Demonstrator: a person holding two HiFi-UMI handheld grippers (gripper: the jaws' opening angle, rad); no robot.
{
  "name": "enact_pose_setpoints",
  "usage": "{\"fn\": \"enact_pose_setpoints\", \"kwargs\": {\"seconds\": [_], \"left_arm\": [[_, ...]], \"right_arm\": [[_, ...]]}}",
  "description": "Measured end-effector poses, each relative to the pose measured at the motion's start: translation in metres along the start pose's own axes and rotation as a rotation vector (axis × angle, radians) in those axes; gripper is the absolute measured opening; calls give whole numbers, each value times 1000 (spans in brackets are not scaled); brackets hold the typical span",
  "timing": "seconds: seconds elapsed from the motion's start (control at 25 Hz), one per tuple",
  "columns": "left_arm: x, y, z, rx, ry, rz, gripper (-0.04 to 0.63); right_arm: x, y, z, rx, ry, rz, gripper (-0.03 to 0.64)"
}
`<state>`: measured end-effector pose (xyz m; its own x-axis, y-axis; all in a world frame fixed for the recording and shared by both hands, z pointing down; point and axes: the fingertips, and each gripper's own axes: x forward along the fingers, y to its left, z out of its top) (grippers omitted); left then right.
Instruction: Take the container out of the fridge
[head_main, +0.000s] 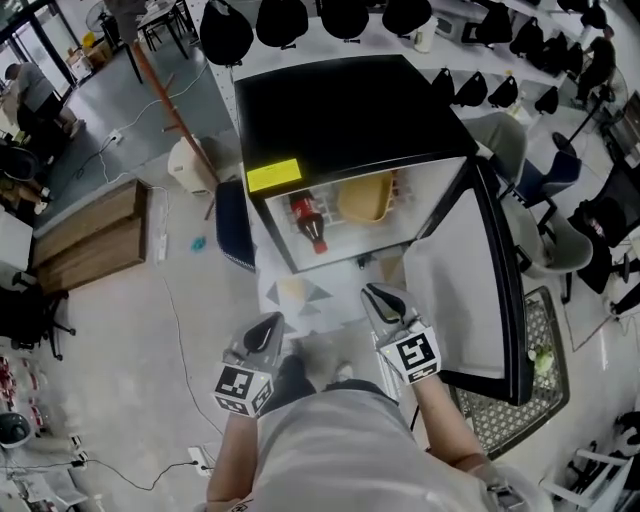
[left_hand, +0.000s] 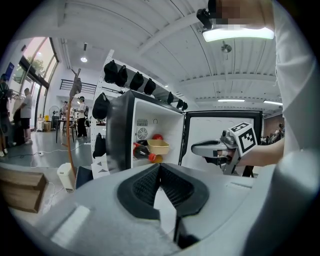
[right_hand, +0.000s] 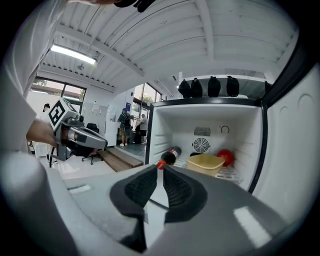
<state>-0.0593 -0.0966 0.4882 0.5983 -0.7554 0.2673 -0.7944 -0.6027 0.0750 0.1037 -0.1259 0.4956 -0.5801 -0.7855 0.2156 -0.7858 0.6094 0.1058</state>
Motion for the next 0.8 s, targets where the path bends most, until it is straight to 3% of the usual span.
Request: {"fn": "enact_pose_setpoints", "kwargs": {"seconds": [0.52, 0.8], "left_arm": [[27, 68, 17, 11, -4, -52, 9], [31, 102, 13, -4, 6, -34, 9]], "right_arm": [[71, -41, 10, -182, 105, -98, 40], [106, -66, 8, -274, 155, -141, 92]]}}
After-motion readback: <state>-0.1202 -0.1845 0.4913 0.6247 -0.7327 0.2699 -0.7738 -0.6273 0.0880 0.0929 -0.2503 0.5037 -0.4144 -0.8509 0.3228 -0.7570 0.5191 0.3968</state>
